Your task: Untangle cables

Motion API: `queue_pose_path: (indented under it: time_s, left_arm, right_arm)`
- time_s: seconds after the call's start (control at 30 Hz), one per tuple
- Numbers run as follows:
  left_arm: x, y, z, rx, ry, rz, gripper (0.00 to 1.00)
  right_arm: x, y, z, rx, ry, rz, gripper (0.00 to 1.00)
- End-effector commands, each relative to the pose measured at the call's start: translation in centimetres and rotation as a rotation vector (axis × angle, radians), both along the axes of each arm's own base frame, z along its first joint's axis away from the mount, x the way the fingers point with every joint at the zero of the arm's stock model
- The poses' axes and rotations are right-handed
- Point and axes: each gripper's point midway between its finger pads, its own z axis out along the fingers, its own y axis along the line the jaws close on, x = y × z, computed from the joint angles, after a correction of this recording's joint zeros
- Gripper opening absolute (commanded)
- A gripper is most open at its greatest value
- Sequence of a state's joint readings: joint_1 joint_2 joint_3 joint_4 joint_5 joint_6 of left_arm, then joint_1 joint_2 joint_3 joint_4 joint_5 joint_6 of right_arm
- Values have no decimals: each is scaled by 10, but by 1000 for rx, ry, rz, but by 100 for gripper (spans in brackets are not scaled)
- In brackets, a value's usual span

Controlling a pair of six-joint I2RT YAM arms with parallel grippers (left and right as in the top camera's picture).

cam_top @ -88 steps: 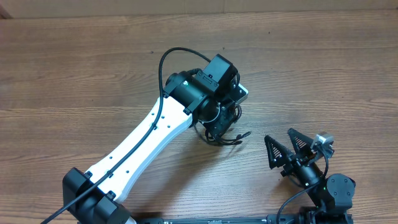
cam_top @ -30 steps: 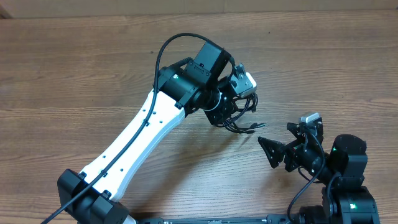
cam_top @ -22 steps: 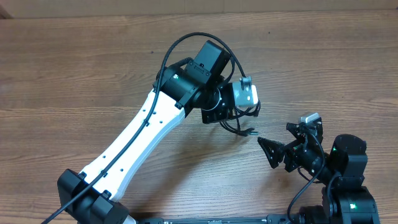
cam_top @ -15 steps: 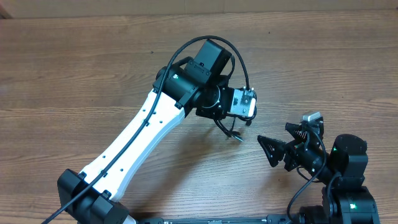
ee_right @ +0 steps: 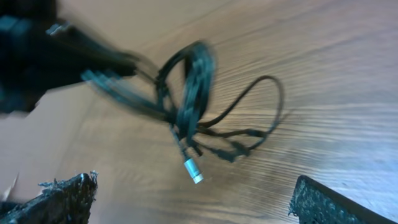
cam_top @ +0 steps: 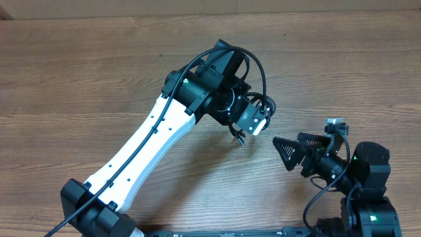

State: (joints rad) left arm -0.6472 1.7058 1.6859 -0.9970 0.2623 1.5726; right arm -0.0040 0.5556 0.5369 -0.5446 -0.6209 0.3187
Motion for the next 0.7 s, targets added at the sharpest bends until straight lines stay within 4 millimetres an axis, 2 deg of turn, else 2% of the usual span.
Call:
queue_pose_path:
  time_s: [0.0, 0.13, 0.2, 0.27, 0.33, 0.37, 0.4, 0.5, 0.67]
  left_arm:
    - [-14, -14, 34, -117, -46, -149, 4]
    - [-36, -30, 44, -223, 2, -280, 4]
    - [-40, -32, 46, -241, 11, -302, 4]
    - [-42, -31, 46, -240, 23, -303, 4]
    - [-48, -31, 45, -243, 39, -322, 4]
    - [-53, -32, 45, -254, 56, -345, 4]
    - [-55, -32, 46, -260, 63, -349, 4]
    - [-56, -33, 46, -267, 68, -354, 4]
    - [-56, -33, 46, -266, 71, -353, 4]
  right_arm:
    - [13, -20, 7, 46, 46, -188, 100]
    - [18, -26, 10, 34, 23, -220, 100]
    - [20, -26, 13, 34, 7, -221, 99]
    - [22, -26, 17, 23, -21, -214, 93]
    - [22, -26, 18, -10, -48, -198, 81]
    - [22, -26, 18, -29, -60, -189, 59]
    - [22, -26, 18, -29, -60, -188, 55]
    - [20, -22, 20, -14, -62, -163, 54]
    - [10, 3, 37, 57, -115, -10, 56]
